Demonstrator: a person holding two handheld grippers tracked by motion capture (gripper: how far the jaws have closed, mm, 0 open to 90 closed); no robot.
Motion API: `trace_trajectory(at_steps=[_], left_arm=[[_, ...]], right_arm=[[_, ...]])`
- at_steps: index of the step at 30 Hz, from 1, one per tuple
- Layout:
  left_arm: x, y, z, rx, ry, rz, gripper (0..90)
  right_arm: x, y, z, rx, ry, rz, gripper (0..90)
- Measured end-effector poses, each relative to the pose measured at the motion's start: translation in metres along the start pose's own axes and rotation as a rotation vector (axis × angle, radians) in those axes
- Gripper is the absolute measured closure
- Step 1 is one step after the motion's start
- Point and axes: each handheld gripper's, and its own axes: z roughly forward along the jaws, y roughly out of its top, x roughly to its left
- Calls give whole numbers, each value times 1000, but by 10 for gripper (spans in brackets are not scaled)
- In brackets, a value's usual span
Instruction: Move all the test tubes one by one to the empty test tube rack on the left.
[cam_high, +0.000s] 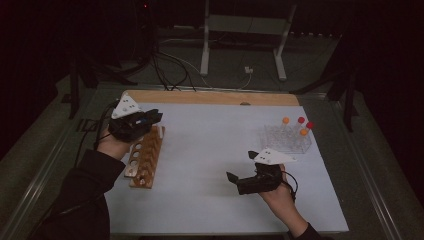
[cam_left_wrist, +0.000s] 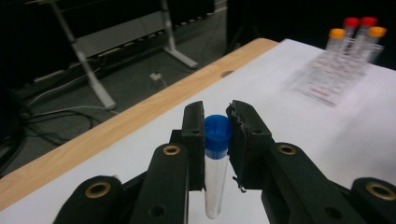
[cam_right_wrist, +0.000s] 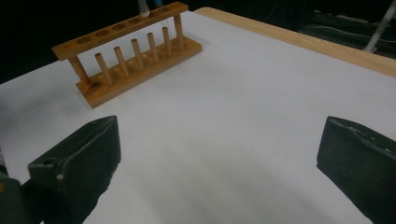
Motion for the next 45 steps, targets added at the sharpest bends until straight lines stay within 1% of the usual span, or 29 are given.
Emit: trace_trajectory(at_steps=[3, 4, 5, 7, 12, 13, 15, 16, 18, 20, 22, 25, 27, 31, 37, 45], left_arm=[[11, -4, -1, 1, 39, -17, 778], [14, -5, -2, 3, 41, -24, 778], [17, -7, -2, 5, 61, -29, 778], [23, -10, -3, 13, 82, -35, 778], [34, -16, -4, 9, 127, -53, 778], [36, -17, -4, 10, 142, -54, 778], [40, -20, -3, 7, 149, -72, 778], [41, -22, -3, 6, 159, -76, 778], [44, -26, -1, 4, 164, -88, 778], [45, -29, 1, 6, 176, -89, 778], [46, -33, 3, -5, 187, -100, 778], [47, -39, 7, -4, 190, -115, 778], [47, -44, 10, 7, 193, -119, 778], [47, -54, 16, 23, 187, -138, 777], [47, -68, 28, 65, 184, -150, 777], [46, -79, 34, 85, 181, -160, 777]], right_arm=[[0, 0, 0, -2, 2, 1, 0], [-1, 0, 0, -3, 0, 1, 0], [-1, 0, 0, -2, 1, 3, 0], [-1, 0, -1, -3, 0, 4, 0], [-2, -1, 0, -1, 3, 3, 0], [-2, -1, 0, 2, 4, 4, 0], [-2, -1, 1, 3, 7, 2, 0], [-2, -1, 1, 4, 9, 1, 0], [-2, -1, 1, 5, 9, 2, 0], [-2, -1, 0, 3, 10, 4, 0], [-2, -1, 0, 2, 9, 3, 0], [-3, -1, 0, 1, 8, 5, 0], [-3, -2, 0, 2, 10, 9, 0], [-4, -2, 0, 2, 13, 10, 0], [-4, -2, 0, 5, 18, 11, 0], [-5, -2, -1, 2, 21, 16, 0]])
